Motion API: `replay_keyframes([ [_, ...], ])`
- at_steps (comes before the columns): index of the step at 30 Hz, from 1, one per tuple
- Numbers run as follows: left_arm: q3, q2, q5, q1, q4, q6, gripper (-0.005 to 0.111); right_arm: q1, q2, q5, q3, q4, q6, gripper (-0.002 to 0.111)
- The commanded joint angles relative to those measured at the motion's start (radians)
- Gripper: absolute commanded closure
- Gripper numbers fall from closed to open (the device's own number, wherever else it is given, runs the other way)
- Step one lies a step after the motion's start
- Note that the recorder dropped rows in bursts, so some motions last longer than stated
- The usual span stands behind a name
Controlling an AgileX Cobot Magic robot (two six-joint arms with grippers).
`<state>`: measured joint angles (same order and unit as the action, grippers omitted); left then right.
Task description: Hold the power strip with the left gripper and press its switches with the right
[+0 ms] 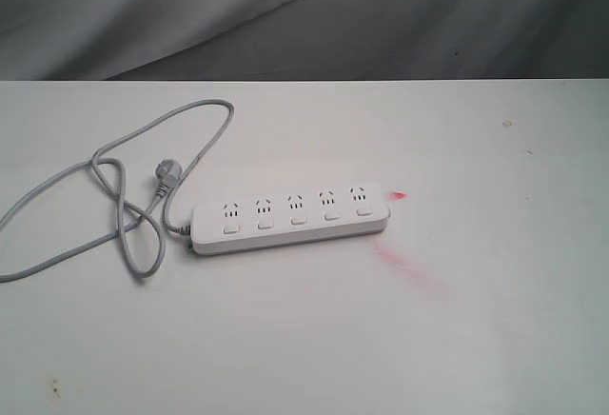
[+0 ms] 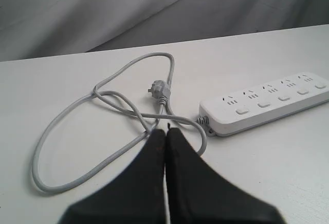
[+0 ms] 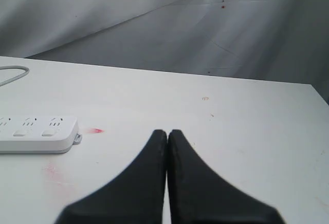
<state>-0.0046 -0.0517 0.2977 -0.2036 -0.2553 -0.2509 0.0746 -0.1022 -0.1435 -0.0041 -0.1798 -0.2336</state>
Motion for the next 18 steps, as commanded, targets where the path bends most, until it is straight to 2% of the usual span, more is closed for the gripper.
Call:
replay_keyframes([
  [1, 0.005, 0.004, -0.010, -0.005, 0.007, -0.003, 0.106, 0.008, 0.005, 0.008, 0.003, 0.009, 0.003, 0.108],
  [8, 0.005, 0.004, -0.039, -0.005, -0.056, -0.002, 0.106, 0.008, 0.005, 0.008, 0.003, 0.009, 0.003, 0.108],
  [13, 0.005, 0.004, -0.240, -0.005, -0.038, -0.010, 0.106, 0.008, 0.005, 0.008, 0.003, 0.009, 0.003, 0.108],
  [18, 0.005, 0.004, -0.365, -0.005, -0.051, -0.002, 0.106, 0.008, 0.005, 0.008, 0.003, 0.009, 0.003, 0.108],
])
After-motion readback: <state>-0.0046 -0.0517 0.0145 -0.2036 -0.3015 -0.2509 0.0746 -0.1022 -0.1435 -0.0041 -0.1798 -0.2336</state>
